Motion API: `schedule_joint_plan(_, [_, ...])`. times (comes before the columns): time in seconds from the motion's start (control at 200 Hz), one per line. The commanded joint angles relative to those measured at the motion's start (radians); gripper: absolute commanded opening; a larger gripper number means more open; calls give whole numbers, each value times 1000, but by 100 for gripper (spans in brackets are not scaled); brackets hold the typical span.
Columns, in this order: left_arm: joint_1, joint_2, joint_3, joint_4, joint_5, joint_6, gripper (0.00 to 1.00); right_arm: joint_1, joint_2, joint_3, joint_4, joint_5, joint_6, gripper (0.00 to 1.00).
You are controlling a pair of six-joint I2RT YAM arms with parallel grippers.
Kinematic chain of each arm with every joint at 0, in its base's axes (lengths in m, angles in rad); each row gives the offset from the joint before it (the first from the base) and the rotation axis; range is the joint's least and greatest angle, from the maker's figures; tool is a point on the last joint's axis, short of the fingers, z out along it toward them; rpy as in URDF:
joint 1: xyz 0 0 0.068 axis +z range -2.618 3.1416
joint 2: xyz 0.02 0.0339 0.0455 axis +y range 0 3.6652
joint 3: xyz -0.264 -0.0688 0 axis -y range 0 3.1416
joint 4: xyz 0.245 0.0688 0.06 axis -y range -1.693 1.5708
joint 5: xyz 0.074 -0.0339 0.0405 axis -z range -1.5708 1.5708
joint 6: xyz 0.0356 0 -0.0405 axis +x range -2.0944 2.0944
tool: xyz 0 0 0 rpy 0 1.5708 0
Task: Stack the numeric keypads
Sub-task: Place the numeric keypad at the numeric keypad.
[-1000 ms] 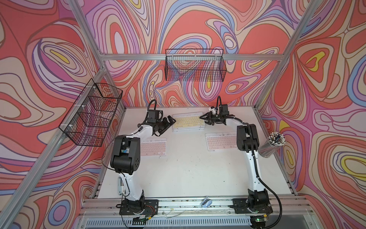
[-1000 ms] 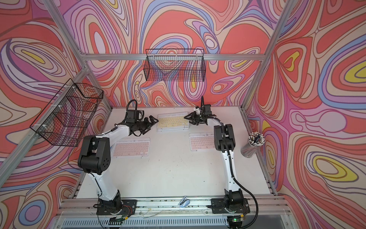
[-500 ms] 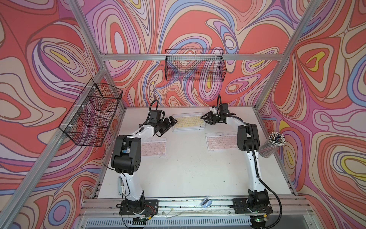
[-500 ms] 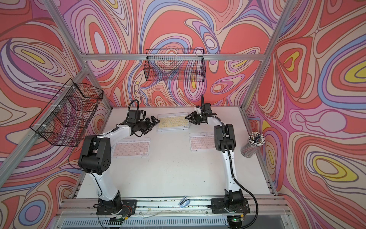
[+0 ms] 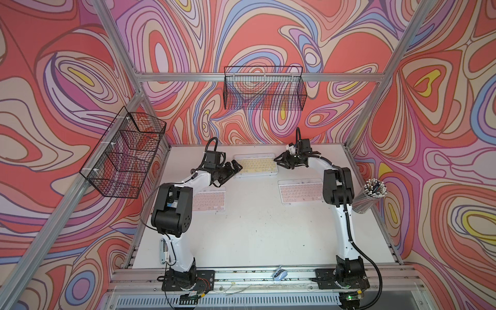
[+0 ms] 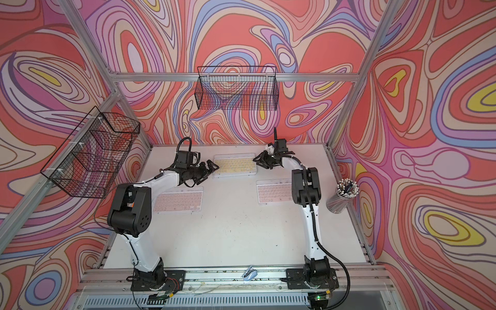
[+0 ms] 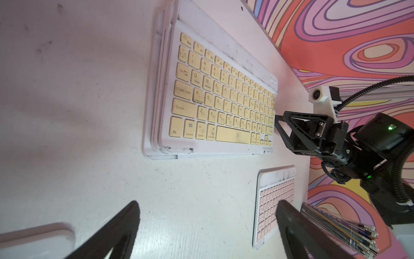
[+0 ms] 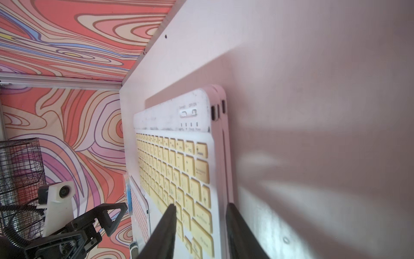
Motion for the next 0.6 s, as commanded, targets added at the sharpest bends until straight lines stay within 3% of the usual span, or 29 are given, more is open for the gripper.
schedule_joint_plan(0.0, [-10, -62, -14, -41, -40, 34, 98, -1, -96, -38, -35, 48, -48, 41])
schedule_joint_plan(0.08, [-13, -85, -17, -68, -68, 56, 98, 7, -144, -66, -70, 89, -104, 49])
schedule_joint_plan(0.21, [-17, -140, -22, -134, -131, 110, 99, 41, -241, -108, -163, 242, -201, 76])
schedule_joint_plan(0.28, [-29, -177, -25, -171, -190, 149, 100, 69, -292, -110, -236, 352, -245, 85])
schedule_joint_plan(0.32, [-39, -200, -29, -192, -228, 174, 100, 98, -327, -117, -283, 445, -281, 98])
schedule_joint_plan(0.476, [-96, -264, -38, -283, -395, 241, 100, 218, -482, -199, -334, 754, -347, 98])
schedule_joint_plan(0.596, [-150, -293, -35, -366, -556, 254, 100, 294, -642, -373, -222, 897, -351, 98])
